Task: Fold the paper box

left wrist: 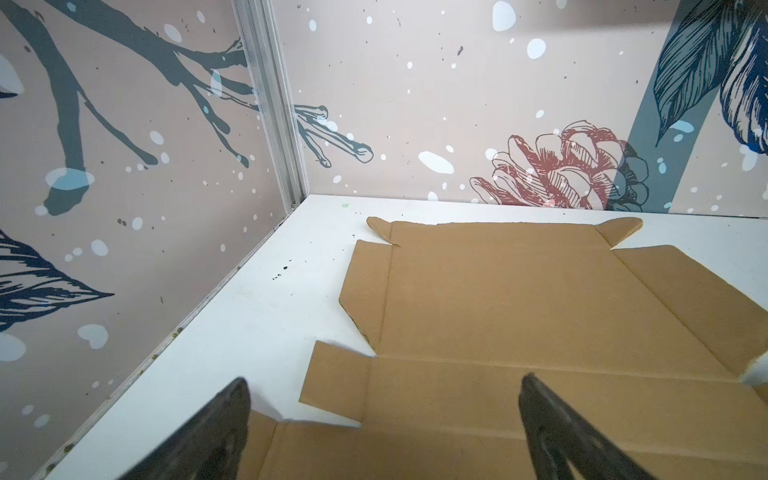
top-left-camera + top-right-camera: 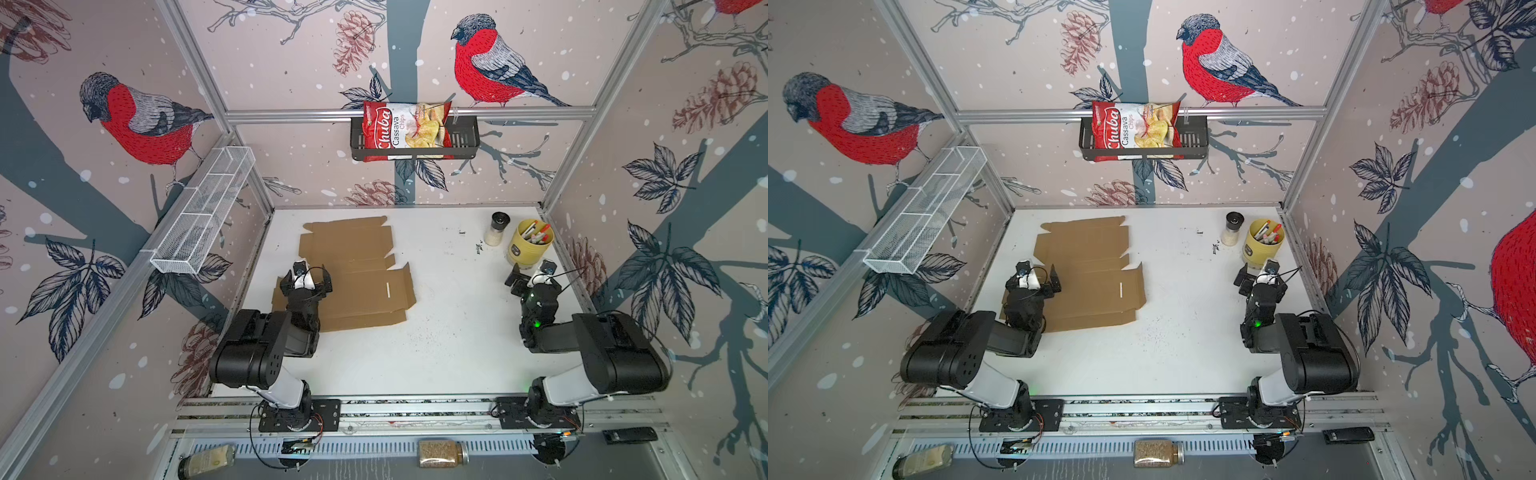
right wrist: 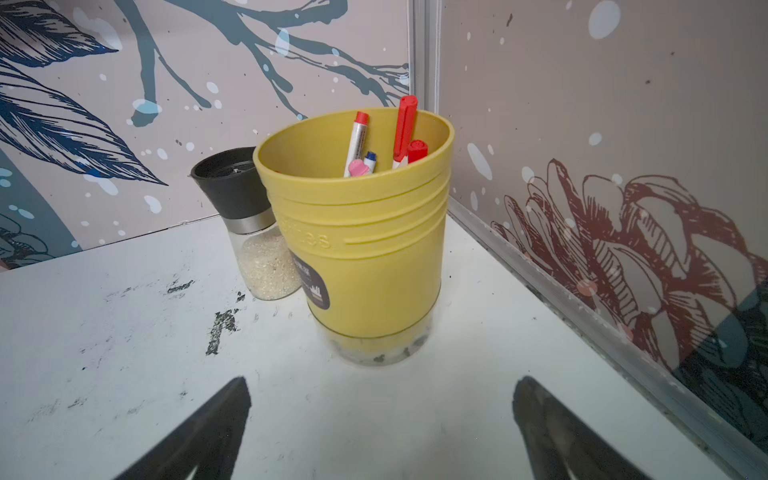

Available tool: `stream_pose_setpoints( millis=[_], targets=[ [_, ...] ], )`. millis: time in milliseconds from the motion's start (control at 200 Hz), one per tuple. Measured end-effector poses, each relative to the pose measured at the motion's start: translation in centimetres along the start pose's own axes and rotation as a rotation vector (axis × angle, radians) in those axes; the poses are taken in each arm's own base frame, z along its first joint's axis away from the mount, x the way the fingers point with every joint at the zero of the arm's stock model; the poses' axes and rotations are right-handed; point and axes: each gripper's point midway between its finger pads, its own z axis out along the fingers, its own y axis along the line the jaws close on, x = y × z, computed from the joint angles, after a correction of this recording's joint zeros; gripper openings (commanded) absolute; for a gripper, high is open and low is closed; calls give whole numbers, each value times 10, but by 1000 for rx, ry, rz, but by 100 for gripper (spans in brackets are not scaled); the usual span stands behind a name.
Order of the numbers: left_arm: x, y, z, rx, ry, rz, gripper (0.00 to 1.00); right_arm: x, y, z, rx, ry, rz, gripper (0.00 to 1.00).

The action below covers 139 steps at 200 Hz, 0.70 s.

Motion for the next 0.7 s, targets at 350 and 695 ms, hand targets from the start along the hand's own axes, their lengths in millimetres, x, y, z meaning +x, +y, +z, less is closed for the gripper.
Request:
stream_pose_setpoints(
  millis=[350, 695],
  targets=[
    [-1, -3, 2, 21, 1, 0, 99, 0, 0, 0, 0, 0, 0, 99],
    [-1, -3, 2, 21, 1, 0, 99, 0, 0, 0, 0, 0, 0, 99]
  ],
)
